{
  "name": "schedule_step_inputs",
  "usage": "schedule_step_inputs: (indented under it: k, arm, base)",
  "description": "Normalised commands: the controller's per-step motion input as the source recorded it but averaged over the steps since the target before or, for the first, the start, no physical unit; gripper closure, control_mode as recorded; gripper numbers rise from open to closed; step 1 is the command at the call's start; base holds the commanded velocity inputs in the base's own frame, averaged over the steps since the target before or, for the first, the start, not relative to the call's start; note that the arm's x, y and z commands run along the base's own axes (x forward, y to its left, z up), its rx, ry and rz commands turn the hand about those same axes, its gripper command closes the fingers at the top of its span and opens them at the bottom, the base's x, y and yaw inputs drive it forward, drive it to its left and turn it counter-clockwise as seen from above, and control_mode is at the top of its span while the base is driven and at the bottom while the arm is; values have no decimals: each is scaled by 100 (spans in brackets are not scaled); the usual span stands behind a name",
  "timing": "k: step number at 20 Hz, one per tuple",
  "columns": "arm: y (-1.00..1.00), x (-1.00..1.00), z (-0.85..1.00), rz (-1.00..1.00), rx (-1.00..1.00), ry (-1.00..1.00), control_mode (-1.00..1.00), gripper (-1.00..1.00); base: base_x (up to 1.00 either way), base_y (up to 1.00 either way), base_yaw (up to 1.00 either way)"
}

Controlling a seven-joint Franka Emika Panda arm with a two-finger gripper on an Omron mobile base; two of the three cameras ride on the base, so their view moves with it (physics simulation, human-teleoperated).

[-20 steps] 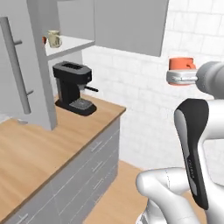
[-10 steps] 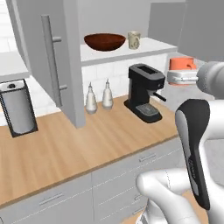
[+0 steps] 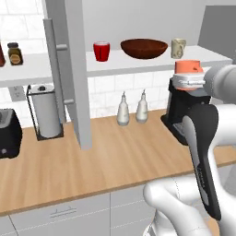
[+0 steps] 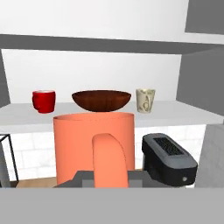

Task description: Gather all objects into one cabinet and sort the glasses and bowls to opposite sides.

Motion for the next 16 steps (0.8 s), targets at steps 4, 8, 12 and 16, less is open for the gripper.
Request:
schedule_step_inputs:
  k: [4, 8, 12, 16]
  arm:
    - [0, 0, 0, 0, 0, 0, 100, 100]
    - [0, 0, 0, 0, 0, 0, 100, 100]
    - [0, 0, 0, 0, 0, 0, 100, 100]
    - [0, 0, 0, 0, 0, 0, 100, 100]
  base:
    - [40, -42, 21]
    - [27, -8, 33]
    - [11, 4, 27]
    - [36, 0, 2]
